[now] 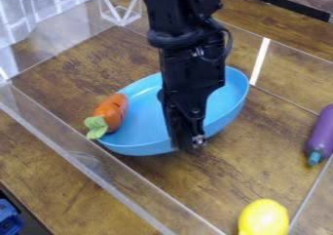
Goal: Move the carrot to the left side
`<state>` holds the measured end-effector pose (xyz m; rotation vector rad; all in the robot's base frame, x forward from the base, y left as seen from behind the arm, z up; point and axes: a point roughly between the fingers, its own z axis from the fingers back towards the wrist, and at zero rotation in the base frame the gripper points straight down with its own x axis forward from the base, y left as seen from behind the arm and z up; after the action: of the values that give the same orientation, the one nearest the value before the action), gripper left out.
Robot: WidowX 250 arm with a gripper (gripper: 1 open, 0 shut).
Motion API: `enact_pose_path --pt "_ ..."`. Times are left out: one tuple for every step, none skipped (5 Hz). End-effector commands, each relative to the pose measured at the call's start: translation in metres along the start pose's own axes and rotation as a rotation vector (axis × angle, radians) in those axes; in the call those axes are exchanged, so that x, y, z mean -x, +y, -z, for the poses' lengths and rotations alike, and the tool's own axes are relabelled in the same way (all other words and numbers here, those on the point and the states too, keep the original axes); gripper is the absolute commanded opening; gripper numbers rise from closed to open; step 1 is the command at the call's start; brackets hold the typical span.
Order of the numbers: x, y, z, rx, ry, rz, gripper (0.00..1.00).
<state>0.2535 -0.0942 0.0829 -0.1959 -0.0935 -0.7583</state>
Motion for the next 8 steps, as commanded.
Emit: enact_pose_path --pt "-0.0033 0.0032 -0.0174 -0.024 -0.065 0.006 0.0" --pt "-0.0034 0.0032 -0.0171 -0.017 -0.072 0.008 0.0" --pt "-0.0039 0.0022 -0.0168 -0.008 -0.081 0.011 0.0" --pt "-0.0041 0.0015 -0.0165 0.0 -0.089 0.013 0.0" --pt "-0.0045 0.0015 -0.0168 0.006 -0.094 0.014 0.0" --pt "-0.0044 0.0019 -0.0176 0.011 -0.097 0.015 0.0" --pt "-0.0046 0.0022 -0.0177 0.017 -0.101 0.016 0.0" --pt "-0.0052 0.0015 -0.0178 0.023 -0.107 0.017 0.0"
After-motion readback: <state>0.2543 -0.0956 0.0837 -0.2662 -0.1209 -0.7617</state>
